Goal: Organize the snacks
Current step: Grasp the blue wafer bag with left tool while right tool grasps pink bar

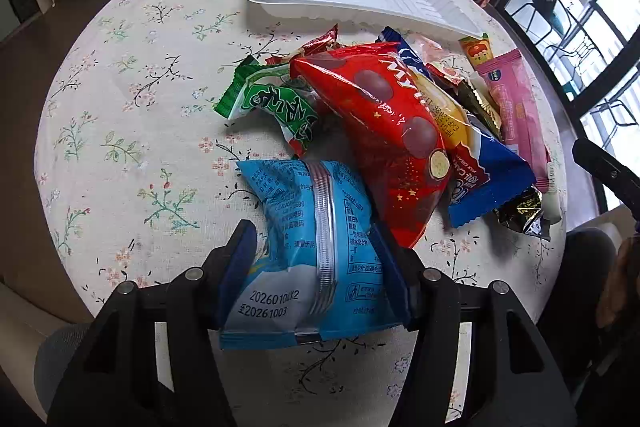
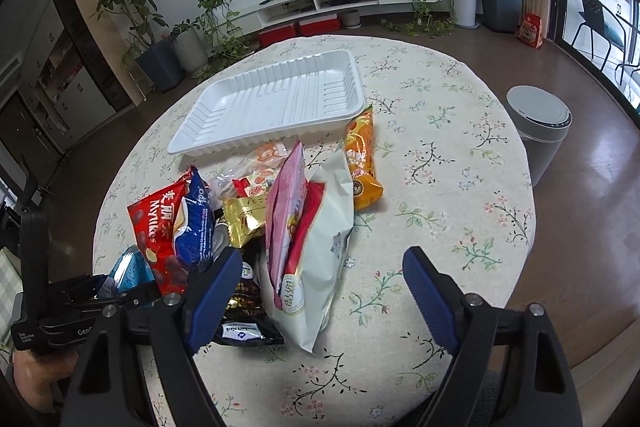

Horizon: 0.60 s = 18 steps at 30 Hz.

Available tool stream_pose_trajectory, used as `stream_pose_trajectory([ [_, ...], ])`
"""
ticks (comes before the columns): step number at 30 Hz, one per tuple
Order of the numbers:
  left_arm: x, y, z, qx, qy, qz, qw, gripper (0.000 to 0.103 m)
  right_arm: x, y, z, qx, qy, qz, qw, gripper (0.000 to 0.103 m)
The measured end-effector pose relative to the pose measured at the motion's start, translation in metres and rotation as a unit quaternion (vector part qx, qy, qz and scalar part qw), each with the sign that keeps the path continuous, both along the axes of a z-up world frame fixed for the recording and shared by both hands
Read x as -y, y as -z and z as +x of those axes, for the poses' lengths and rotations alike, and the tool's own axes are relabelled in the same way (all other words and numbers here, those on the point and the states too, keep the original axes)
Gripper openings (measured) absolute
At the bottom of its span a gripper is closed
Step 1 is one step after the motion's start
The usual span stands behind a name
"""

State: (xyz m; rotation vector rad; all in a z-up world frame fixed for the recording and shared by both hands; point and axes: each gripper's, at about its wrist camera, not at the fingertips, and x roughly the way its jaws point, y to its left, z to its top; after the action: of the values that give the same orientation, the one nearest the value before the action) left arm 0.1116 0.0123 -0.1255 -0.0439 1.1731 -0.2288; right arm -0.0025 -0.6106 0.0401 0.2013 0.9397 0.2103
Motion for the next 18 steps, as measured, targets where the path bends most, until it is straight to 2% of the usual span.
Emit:
stream_pose_trajectory([
  [3, 0.001, 0.001, 0.007, -0.007, 0.008, 0.01, 0.9999, 0.058, 0.0, 0.0, 0.001, -0.004, 0.001, -0.002, 1.0, 0.085],
  [7, -0.003, 0.001, 0.014, 0.0, 0.006, -0.001, 1.0, 0.056, -0.002, 0.0, 0.001, -0.008, -0.002, -0.009, 1.0, 0.085],
  [9, -0.004, 0.002, 0.016, 0.006, 0.012, -0.01, 0.9999, 0.047, -0.003, -0.001, 0.003, -0.009, -0.001, -0.015, 1.0, 0.085],
  [13, -0.015, 0.0, 0.01, 0.011, 0.014, -0.04, 0.999, 0.04, -0.005, -0.004, 0.011, -0.013, -0.008, -0.017, 1.0, 0.074],
  [18, -0.036, 0.001, 0.002, 0.011, 0.01, -0.067, 0.9976, 0.038, -0.017, -0.004, 0.019, -0.02, -0.029, -0.014, 0.999, 0.062],
])
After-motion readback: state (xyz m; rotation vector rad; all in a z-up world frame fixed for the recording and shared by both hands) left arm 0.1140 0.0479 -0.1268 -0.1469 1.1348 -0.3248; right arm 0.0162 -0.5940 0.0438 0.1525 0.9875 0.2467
